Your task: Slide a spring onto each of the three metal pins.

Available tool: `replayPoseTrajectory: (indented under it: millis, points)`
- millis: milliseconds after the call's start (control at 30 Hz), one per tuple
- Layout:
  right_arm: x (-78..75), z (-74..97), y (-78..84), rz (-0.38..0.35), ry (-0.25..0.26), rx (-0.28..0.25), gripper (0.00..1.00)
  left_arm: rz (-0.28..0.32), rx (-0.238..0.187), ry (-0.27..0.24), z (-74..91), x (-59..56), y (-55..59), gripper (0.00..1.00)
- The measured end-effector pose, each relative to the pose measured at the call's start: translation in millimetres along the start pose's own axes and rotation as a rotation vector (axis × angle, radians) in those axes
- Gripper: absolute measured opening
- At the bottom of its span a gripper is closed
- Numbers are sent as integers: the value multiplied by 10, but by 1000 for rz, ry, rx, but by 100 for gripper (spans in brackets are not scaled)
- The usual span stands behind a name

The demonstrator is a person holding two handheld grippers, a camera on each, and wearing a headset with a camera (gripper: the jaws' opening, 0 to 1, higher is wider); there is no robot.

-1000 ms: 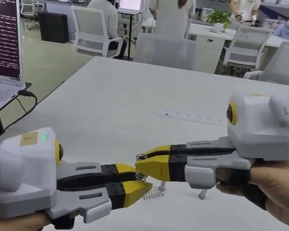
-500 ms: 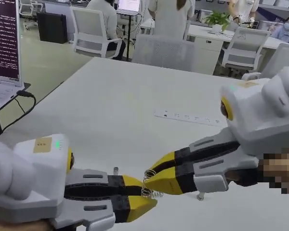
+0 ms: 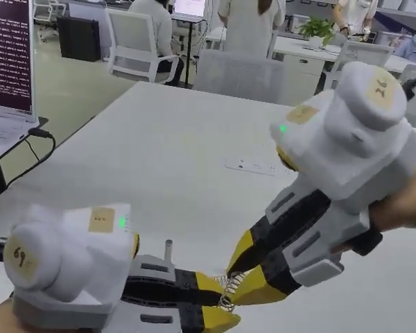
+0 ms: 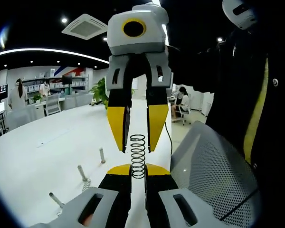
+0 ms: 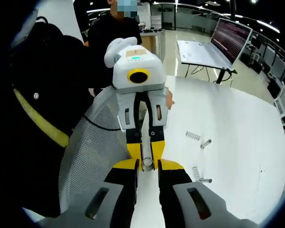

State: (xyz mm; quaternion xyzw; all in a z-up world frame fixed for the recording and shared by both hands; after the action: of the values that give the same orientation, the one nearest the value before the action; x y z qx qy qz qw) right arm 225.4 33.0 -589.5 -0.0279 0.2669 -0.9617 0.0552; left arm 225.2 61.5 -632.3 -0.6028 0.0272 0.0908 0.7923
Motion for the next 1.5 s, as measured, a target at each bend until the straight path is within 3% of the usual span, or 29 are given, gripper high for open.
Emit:
replayPoseTrajectory:
  millis: [100,433,733,1200,1500]
  points:
    - [35,-54,13,28,-30,61,12,-6,16,-2,-23,0,20,2]
    - [4,-121,91,29,-28,127,10,0,30,-14,-24,20,38,2]
    - [10,-161,128,2,-32,123,9,5,54,-10,-57,4,48,2]
    - [-31,-160,134,-9,-13,138,8,-4,29,-25,-79,43,38,4]
    - [-65,-109,184,-16,3,157,8,34,31,-28,-56,82,70,13]
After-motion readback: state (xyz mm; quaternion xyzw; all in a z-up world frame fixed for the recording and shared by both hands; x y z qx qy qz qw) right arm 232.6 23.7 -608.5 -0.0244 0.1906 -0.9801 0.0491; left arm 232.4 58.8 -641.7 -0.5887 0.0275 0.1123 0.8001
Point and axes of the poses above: the centre of the closed fingertips' face, and the gripper's own axes: z roughly backward along the fingers, x roughly to its left, y roughly out of its underside, the point moved 4 cm from there along z, roughly backward along the fingers, and after that the axes turned 7 degrees about z, right-handed, at the moved point
